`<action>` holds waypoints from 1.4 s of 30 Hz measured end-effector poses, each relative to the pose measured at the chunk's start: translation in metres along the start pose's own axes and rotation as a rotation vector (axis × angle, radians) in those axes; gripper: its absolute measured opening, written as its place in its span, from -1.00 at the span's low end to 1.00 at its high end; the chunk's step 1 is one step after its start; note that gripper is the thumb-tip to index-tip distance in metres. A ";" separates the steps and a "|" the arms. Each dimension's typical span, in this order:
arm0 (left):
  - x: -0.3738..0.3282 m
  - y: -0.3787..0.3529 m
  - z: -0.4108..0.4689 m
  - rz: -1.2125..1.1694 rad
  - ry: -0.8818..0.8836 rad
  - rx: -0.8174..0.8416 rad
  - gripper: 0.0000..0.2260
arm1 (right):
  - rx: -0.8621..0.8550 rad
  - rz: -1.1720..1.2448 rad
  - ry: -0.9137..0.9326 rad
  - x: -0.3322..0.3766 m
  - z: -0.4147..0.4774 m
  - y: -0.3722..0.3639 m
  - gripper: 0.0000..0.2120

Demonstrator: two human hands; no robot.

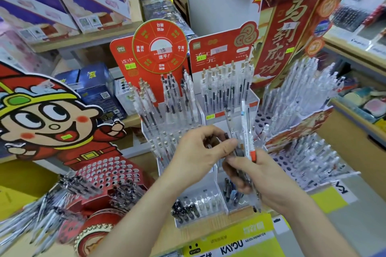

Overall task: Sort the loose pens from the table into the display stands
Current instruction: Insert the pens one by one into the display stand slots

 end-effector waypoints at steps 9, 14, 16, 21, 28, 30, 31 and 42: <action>0.005 0.057 -0.023 -0.196 -0.032 -0.280 -0.89 | -0.075 0.032 0.080 -0.005 -0.001 -0.015 -0.69; 0.008 0.125 -0.065 -0.296 -0.067 -0.427 -0.85 | -0.065 -0.150 0.035 -0.018 0.001 -0.040 -0.62; 0.009 0.152 -0.088 -0.224 -0.095 -0.529 -0.87 | 0.018 -0.200 0.010 -0.022 0.002 -0.057 -0.68; 0.024 0.198 -0.142 -0.050 -0.035 -0.778 -0.94 | 0.155 -0.258 -0.017 -0.035 0.007 -0.093 -0.89; 0.054 0.224 -0.202 0.205 0.102 -1.009 -0.92 | 0.118 -0.278 0.035 -0.053 0.011 -0.116 -0.85; 0.062 0.236 -0.216 0.245 0.127 -1.058 -0.87 | 0.119 -0.264 0.034 -0.062 0.009 -0.123 -0.84; 0.066 0.242 -0.223 0.272 0.132 -1.079 -0.83 | 0.132 -0.257 0.020 -0.065 0.006 -0.127 -0.82; 0.143 0.295 -0.188 0.214 0.191 -0.922 -0.87 | 0.036 -0.204 0.063 -0.054 0.039 -0.191 -0.94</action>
Point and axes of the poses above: each hand's wrist, its own z-axis towards the middle knuckle, its own y-axis out of the back of the hand, x = y × z, the point moved 5 cm from there along z, towards the middle knuckle, and after that the axes turned 1 degree about y, right-handed, at the moved point
